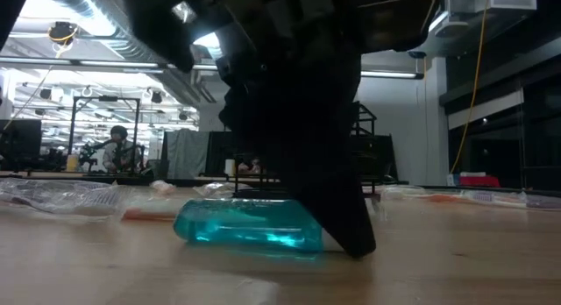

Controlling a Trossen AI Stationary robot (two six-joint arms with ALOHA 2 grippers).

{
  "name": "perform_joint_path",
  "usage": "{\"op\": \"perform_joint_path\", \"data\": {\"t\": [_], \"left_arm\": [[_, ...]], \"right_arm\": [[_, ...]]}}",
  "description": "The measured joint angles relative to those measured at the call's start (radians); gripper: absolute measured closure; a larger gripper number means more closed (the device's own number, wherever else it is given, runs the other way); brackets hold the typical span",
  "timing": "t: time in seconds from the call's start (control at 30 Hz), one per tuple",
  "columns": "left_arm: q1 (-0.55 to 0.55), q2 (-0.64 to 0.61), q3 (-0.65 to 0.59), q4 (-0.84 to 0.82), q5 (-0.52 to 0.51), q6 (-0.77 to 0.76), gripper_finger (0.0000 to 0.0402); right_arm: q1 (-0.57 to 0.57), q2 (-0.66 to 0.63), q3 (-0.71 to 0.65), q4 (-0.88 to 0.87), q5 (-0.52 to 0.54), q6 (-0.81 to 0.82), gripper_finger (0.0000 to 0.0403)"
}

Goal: Pick & Place toothbrushing station
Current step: Put the blue mouthwash into the wire organizer

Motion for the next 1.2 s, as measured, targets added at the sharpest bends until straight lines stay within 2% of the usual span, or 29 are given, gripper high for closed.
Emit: {"op": "perform_joint_path", "data": {"t": [0.1,0.2,0.3,0.37,0.57,0.73,0.9,1.03,1.2], "left_arm": [[0.000,0.000,0.048,-0.034,-0.013,-0.001,0.0311],[-0.001,-0.001,0.112,-0.036,-0.079,-0.018,0.0311],[0.000,-0.009,0.177,-0.059,-0.172,-0.071,0.0311],[-0.002,-0.031,0.201,-0.079,-0.279,-0.145,0.0311],[-0.028,-0.134,0.204,-0.257,-0.661,-0.471,0.0311],[-0.069,-0.185,0.205,-0.455,-0.921,-0.801,0.0311],[-0.103,-0.188,0.181,-0.538,-1.108,-1.103,0.0311],[-0.132,-0.187,0.109,-0.547,-1.267,-1.356,0.0311],[-0.154,-0.187,-0.010,-0.544,-1.427,-1.578,0.0311]], "right_arm": [[0.000,0.000,0.000,0.000,0.000,-0.001,0.0303],[0.000,0.000,0.000,0.001,0.000,-0.002,0.0303],[0.001,0.000,0.000,0.001,0.000,-0.002,0.0303],[0.009,0.000,0.000,0.001,0.002,-0.002,0.0303],[0.049,0.000,0.000,0.014,0.054,-0.001,0.0303],[0.084,0.000,0.000,0.013,0.128,-0.002,0.0303],[0.101,0.000,0.000,0.014,0.166,-0.024,0.0303],[0.107,0.000,0.000,0.016,0.169,-0.025,0.0303],[0.107,0.000,0.000,0.020,0.172,-0.026,0.0303]]}}
